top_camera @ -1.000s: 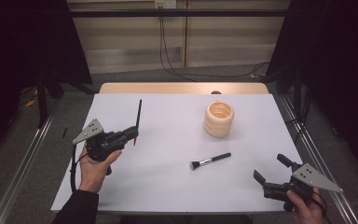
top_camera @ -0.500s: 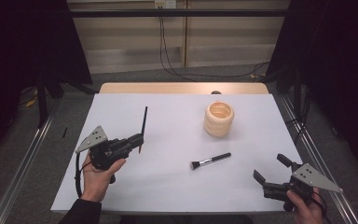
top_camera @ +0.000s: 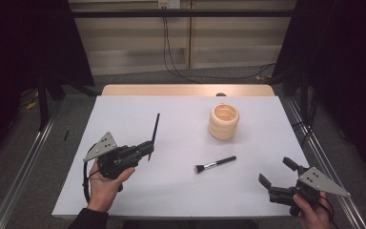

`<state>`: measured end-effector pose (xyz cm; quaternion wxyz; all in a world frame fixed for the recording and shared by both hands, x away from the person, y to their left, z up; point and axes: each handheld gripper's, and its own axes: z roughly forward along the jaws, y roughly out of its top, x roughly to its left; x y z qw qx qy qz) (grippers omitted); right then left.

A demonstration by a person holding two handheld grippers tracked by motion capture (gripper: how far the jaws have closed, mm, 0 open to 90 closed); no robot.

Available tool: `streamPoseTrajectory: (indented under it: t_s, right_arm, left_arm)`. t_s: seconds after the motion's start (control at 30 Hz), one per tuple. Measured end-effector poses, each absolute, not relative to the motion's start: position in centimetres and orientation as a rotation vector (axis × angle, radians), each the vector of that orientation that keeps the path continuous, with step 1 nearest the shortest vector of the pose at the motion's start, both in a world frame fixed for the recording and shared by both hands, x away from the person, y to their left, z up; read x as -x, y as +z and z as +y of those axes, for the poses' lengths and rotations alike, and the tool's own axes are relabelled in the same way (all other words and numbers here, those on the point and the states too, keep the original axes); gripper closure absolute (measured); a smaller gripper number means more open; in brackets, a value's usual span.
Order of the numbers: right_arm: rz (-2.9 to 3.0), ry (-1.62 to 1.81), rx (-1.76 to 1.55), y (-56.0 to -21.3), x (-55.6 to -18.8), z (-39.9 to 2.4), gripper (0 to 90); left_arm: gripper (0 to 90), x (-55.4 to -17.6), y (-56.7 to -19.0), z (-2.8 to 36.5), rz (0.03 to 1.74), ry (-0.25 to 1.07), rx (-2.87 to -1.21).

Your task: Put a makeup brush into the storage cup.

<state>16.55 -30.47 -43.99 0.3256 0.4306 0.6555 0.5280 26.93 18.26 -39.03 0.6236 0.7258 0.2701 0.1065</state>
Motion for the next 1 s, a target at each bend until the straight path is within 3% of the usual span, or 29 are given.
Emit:
streamPoseTrajectory:
  t_s: [1.0]
  right_arm:
    - [1.720,1.404,-1.121,-43.9,-16.6,-30.4,0.0]
  left_arm:
    - [83.4,-25.6,-38.6,15.4,0.533,0.174,-1.742]
